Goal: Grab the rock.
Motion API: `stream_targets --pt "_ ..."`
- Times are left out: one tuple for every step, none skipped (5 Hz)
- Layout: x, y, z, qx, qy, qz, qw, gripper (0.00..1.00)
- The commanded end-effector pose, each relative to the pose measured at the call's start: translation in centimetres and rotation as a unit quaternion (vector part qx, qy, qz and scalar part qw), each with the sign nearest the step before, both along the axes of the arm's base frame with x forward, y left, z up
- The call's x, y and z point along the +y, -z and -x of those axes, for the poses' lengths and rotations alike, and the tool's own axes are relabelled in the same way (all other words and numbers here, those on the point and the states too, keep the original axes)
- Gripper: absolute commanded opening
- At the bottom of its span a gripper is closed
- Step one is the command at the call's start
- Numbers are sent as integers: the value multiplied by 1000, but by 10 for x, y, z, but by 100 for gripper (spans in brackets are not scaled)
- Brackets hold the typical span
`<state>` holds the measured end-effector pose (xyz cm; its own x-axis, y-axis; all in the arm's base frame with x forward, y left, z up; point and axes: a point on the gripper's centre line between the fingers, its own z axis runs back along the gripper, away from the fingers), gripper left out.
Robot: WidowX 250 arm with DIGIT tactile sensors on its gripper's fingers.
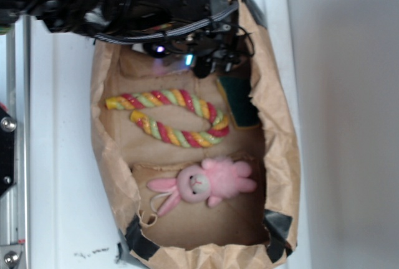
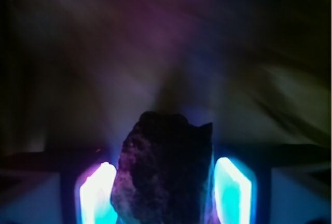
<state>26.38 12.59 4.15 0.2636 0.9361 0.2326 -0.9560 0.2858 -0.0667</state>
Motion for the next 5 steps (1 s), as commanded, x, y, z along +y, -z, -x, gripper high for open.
stream_targets --pt "-10 -95 5 -88 194 9 977 0" --pt "-34 -111 0 -64 288 14 955 0" --pt "-62 -124 4 -41 376 19 925 0" --pt "-76 -135 11 -56 451 31 890 0" --pt "-94 -151 16 -77 534 45 841 0"
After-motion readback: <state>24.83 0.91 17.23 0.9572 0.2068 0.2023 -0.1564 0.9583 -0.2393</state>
